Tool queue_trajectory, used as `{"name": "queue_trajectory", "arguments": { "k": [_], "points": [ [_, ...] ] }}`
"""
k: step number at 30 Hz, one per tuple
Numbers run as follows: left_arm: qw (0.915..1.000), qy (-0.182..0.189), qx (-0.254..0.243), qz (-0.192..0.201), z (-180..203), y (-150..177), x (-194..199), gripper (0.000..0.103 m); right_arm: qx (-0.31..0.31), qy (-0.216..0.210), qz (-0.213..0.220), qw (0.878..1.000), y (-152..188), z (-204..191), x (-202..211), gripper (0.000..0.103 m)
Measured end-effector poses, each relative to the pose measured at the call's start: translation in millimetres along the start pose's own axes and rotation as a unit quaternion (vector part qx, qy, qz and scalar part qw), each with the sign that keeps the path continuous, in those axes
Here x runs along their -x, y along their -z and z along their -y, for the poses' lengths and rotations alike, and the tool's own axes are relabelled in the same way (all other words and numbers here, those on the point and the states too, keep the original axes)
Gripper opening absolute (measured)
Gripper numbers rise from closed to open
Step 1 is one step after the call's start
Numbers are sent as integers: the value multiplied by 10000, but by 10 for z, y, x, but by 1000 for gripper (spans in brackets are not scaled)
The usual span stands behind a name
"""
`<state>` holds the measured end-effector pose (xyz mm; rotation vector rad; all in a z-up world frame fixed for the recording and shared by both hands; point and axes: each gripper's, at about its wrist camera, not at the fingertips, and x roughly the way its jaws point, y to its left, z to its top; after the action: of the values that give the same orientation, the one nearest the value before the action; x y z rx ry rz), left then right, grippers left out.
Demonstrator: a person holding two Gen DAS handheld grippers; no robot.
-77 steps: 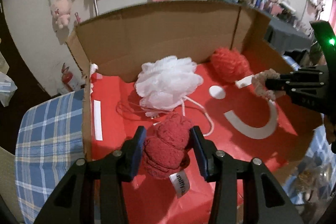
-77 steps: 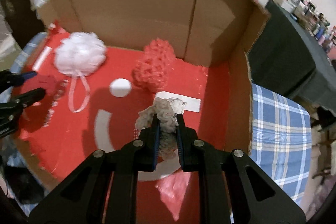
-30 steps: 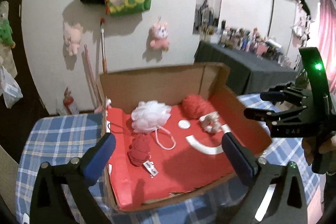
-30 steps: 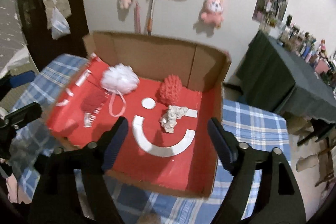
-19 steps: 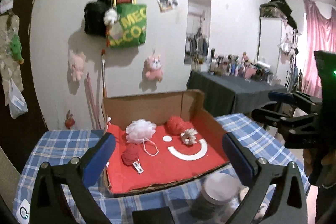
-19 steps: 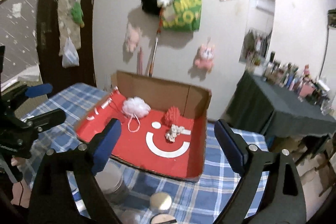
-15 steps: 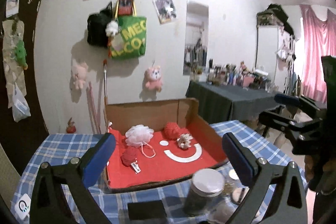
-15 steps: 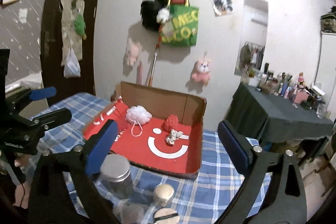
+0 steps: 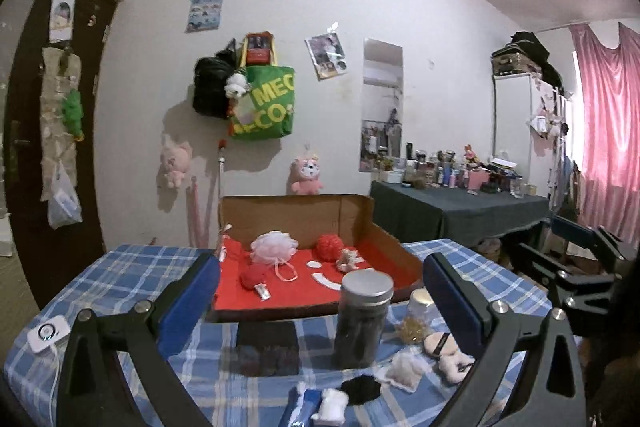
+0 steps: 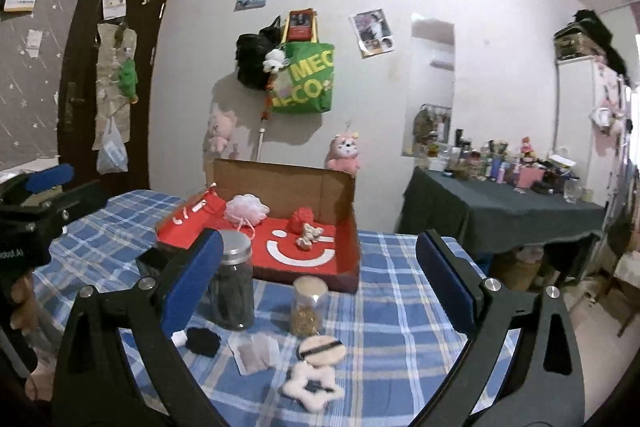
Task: Organize soft objects
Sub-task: 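Lift both tools out of the box and move back toward the table items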
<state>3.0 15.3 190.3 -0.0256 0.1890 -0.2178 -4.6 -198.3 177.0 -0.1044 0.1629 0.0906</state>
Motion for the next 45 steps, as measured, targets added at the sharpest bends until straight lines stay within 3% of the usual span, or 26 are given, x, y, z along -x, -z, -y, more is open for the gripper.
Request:
{"name": "queue_trajectory", "arguments": {
  "k": [4, 11, 20, 34, 45],
  "points": [
    [9996, -224, 3, 194, 31, 226, 108, 103, -36, -26, -69, 10000, 237, -79, 44, 99],
    [9996, -263, -43, -5, 84, 595, 104, 103, -235, -241, -487, 9982, 566, -127, -59, 99],
    [9972, -215, 209, -689, -18, 956, -57, 103, -227, -267, -1069, 9937, 962, -231, -291, 99],
    [9868, -366, 332, -1542, -222, 1274, -368, 103, -279, -599, -1617, 9846, 1164, -324, -559, 99],
    [9772, -450, 364, -2042, -455, 1274, -572, 102, -153, -983, -2062, 9734, 1137, -437, -851, 99]
  ]
}}
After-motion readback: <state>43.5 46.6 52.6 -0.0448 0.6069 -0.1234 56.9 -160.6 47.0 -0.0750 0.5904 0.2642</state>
